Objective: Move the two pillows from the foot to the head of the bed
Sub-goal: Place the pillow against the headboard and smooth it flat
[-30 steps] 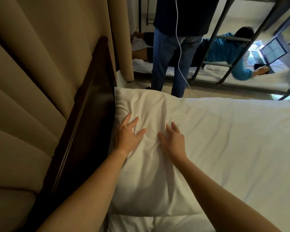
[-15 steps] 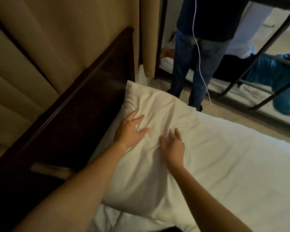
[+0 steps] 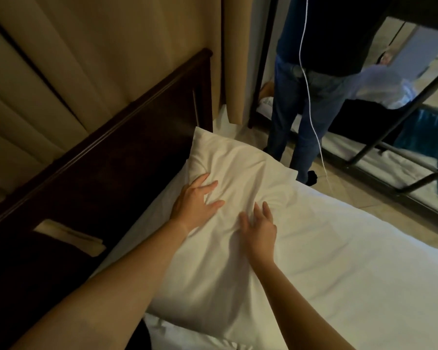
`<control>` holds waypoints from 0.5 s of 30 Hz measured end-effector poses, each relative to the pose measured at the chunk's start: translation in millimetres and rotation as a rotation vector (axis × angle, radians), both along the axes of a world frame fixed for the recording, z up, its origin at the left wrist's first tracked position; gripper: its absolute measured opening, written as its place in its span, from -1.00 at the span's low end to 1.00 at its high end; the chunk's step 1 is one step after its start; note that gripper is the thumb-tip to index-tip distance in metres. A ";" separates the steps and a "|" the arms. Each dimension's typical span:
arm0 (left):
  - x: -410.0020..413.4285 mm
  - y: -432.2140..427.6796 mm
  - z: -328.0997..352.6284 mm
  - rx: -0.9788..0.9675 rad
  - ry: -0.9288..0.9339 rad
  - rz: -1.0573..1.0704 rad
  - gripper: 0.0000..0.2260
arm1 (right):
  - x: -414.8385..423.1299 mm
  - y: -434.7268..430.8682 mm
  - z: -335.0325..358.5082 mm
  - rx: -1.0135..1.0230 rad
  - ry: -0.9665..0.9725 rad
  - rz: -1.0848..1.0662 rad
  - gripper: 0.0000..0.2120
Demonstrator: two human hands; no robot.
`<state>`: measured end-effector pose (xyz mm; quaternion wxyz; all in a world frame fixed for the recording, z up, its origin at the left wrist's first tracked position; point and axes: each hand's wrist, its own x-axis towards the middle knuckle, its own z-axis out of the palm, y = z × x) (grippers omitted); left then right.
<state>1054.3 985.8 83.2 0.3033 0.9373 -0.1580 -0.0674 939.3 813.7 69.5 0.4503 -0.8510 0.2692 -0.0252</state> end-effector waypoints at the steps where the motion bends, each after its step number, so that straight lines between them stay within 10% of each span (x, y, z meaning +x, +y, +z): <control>1: 2.6 2.3 -0.6 0.002 -0.004 -0.007 -0.41 | 1.7 2.1 -1.3 -0.002 -0.004 0.001 -0.49; 15: 97.6 57.0 -54.9 -0.017 -0.011 -0.138 -0.43 | 66.8 74.0 -54.6 -0.024 0.026 -0.129 -0.49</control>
